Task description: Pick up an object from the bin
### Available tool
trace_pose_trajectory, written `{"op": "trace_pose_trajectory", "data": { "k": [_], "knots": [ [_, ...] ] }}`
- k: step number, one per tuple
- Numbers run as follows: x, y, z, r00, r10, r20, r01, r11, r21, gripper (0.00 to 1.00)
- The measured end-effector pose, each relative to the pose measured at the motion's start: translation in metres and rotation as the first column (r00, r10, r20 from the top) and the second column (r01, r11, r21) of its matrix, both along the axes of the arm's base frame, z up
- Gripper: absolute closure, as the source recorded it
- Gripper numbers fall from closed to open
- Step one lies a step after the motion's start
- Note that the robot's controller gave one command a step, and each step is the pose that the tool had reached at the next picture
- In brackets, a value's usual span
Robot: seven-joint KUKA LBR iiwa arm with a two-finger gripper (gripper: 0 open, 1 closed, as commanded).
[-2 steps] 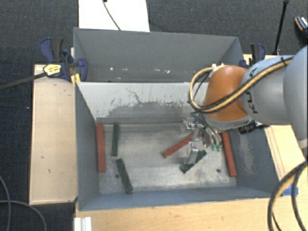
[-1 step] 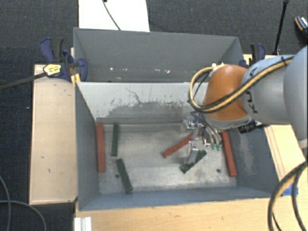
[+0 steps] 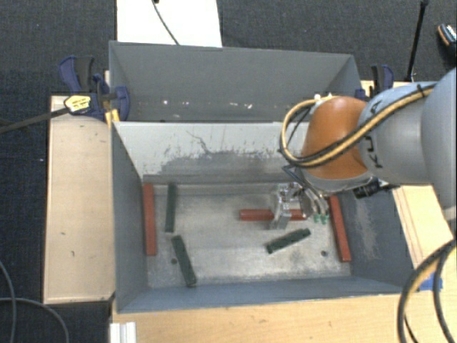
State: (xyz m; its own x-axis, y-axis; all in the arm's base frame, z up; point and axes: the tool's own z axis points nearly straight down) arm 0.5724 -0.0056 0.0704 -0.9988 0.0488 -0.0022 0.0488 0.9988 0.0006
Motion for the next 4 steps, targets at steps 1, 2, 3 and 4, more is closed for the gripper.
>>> {"op": "trace_pose_trajectory", "data": {
  "k": [1,2,3,4],
  "knots": [
    [0.001,0.0,0.012,1.0,0.002,0.004,-0.002,1.0,-0.001,1.0],
    [0.004,0.0,0.071,1.0,0.004,0.007,-0.004,1.0,0.0,1.0],
    [0.005,0.0,0.092,1.0,0.005,0.005,-0.005,1.0,0.0,1.0],
    [0.006,0.0,0.107,1.0,0.007,0.005,-0.007,1.0,-0.001,1.0]
  ]
}}
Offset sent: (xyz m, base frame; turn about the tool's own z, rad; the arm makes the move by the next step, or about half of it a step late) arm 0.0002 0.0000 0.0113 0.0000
